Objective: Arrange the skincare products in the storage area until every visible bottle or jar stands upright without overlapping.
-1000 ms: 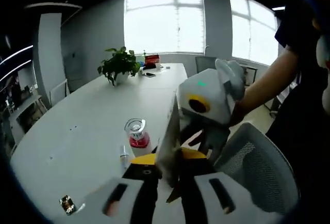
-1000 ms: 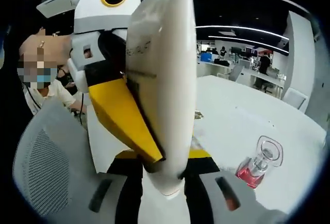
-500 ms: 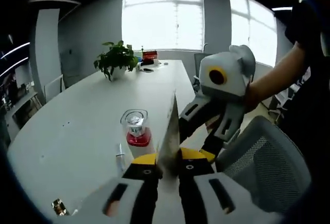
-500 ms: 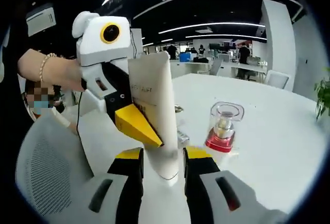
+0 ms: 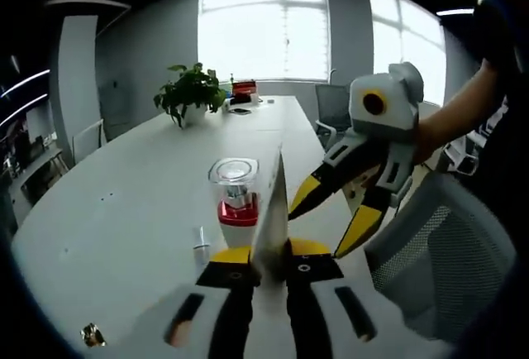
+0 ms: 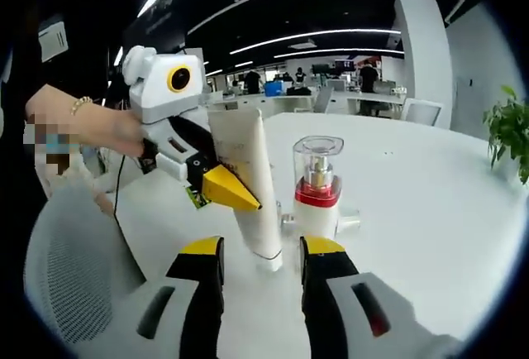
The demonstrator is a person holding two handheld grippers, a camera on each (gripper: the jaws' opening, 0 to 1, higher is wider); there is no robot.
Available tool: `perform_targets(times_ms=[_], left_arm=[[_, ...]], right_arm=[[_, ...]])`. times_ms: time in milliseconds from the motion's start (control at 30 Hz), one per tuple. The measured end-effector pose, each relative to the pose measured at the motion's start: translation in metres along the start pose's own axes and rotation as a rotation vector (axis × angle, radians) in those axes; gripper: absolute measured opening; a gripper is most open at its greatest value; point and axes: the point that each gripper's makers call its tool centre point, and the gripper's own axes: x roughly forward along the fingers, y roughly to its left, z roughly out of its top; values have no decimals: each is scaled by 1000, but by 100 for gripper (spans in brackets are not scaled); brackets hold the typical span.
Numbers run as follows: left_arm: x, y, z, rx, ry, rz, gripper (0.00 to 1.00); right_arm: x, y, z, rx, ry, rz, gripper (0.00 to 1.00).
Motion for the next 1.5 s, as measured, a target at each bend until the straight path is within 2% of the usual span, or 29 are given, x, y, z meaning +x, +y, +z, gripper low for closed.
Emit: perform_targets(times_ms=[267,367,500,833,1233,1500], left_arm=[[1,8,-4,2,-4,6,10],[1,16,-7,-8,-33,27,10],[3,17,-1,-11,-60,35,10],[8,29,-1,-1,-62,43,13],[6,30,-2,11,-55,51,14],[1,30,4,0,-72,55,16]], right_arm=[[-4,-4,-6,23,6,-28,37],[-6,-6,-7,30,6,-38,38],[-10,-11,-8,39,2,-54,38],[-17,-15,-7,45,0,-78,38],[-20,-18,-7,51,-4,-90,38],[-21,-16,-7,53,-5,-94,39]])
